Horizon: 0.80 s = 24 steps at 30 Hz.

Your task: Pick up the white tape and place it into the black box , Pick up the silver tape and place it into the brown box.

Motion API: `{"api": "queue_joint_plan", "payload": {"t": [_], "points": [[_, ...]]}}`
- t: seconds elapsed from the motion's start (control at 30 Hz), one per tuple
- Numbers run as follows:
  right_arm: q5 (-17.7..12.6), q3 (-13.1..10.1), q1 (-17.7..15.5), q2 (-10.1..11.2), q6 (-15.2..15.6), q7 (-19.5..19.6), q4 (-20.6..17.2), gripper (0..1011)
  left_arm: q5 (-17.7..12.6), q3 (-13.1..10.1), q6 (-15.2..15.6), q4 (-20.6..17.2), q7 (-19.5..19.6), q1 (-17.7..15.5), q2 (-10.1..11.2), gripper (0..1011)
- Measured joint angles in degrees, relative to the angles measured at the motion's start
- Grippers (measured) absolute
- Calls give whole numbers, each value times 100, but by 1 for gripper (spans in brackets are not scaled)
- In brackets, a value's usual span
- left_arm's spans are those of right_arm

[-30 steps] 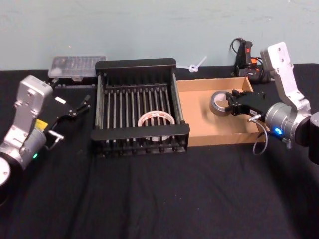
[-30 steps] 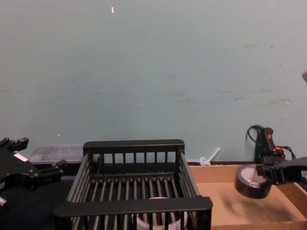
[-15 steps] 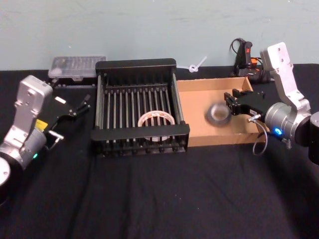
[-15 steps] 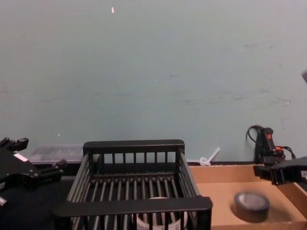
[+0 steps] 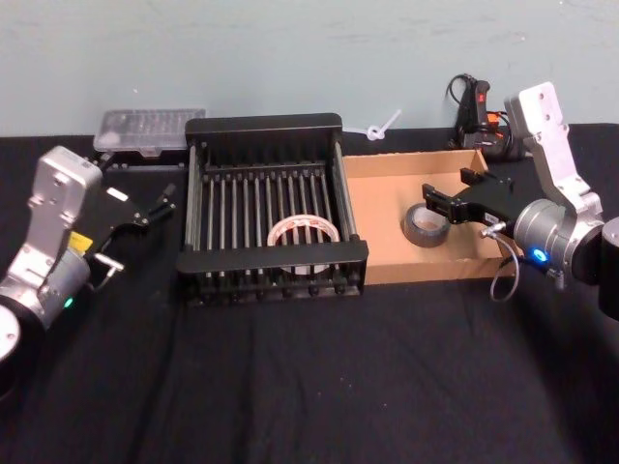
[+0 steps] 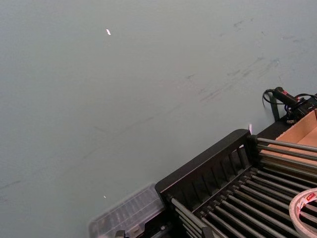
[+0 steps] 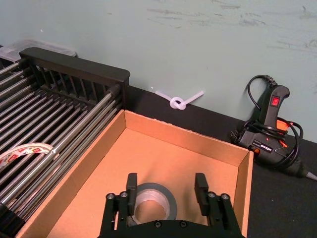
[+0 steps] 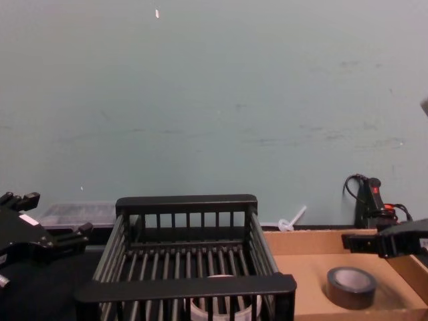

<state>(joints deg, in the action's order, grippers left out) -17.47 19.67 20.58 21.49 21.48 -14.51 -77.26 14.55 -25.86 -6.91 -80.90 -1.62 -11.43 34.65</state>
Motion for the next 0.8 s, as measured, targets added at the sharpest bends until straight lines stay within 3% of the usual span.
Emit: {"api": "queue_joint_plan", "payload": {"t": [0.33, 0.67, 0.8], "points": [[0, 0, 0, 0, 0, -2, 0, 994, 0, 0, 0, 0, 0, 0, 0, 1001], [42, -21, -34, 0, -36, -6, -47, 1002, 0, 0, 0, 0, 0, 0, 0, 1002], [189, -111, -197, -17, -269, 115, -254, 1002, 0, 0, 0, 0, 0, 0, 0, 1001]]}}
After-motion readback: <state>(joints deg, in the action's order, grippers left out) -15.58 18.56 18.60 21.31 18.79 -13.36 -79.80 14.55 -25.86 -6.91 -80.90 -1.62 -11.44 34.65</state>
